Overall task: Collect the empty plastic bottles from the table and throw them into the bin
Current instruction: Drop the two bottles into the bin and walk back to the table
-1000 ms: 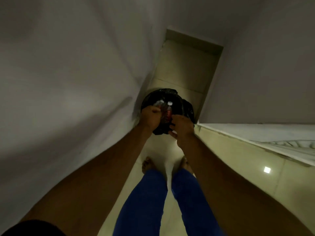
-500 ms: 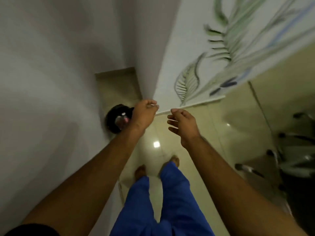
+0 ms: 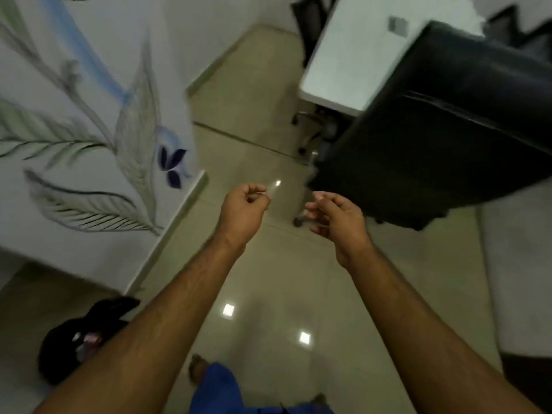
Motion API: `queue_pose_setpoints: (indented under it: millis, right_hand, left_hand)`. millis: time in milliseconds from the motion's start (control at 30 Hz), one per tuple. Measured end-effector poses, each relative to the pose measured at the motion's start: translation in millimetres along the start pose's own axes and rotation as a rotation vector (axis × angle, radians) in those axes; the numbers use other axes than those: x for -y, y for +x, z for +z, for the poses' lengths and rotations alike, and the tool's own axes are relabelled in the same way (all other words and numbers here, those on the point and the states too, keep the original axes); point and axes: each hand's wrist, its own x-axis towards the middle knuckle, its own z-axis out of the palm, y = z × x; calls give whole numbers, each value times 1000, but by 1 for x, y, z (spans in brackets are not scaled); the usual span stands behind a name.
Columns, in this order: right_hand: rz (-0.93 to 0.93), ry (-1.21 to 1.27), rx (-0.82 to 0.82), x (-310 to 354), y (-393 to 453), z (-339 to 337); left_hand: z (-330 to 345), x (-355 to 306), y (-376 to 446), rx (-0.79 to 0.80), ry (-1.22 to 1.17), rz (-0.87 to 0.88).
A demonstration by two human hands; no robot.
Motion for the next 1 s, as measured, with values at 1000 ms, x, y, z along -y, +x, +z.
queue_pose_setpoints:
  millis: [1000]
  right_hand:
    - [0,257,-588,27,166,-745]
  left_hand:
    - [830,-108,-46,628,182,171]
